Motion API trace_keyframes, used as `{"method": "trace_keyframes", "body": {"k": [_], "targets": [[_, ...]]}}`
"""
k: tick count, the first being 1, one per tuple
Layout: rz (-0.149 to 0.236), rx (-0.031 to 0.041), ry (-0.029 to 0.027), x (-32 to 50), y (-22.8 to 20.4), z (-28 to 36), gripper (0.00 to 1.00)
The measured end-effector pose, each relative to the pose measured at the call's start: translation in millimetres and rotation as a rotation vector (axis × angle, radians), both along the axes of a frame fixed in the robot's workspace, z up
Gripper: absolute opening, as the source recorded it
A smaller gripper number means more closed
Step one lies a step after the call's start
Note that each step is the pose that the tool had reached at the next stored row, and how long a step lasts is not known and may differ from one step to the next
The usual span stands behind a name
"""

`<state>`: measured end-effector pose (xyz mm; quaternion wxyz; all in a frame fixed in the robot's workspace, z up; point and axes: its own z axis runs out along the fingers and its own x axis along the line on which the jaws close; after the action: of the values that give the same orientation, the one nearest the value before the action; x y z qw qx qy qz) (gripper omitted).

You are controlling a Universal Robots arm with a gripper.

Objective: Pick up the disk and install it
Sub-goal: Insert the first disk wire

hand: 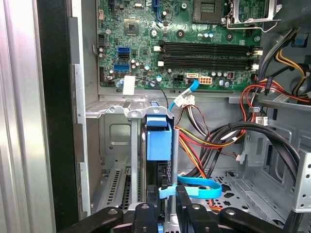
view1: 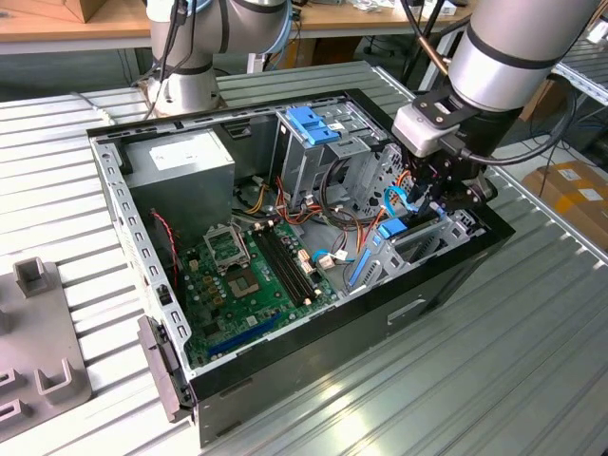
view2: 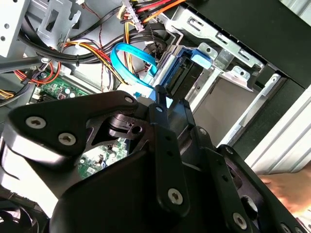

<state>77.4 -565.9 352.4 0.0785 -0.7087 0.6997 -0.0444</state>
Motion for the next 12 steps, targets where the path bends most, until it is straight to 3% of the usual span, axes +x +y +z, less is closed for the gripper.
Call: {"method": "trace_keyframes", "body": {"k": [2,4,6,7,9,12], "targets": [[0.000,-0.0005,0.0007,0.2,0.1,0.1,0.29],[0.000,-0.0021,0.0141,3.2,0.2,0.0,0.29],[0.000,-0.0023,0.0423,9.8,0.2,0.0,0.29],[0.000,-0.0023,0.0593,13.6,0.2,0.1,0.29],[0.000,-0.0022,0.0676,15.4,0.3,0.1,0.29],[0.000,-0.0021,0.0944,21.5,0.3,2.0,0.29]]}}
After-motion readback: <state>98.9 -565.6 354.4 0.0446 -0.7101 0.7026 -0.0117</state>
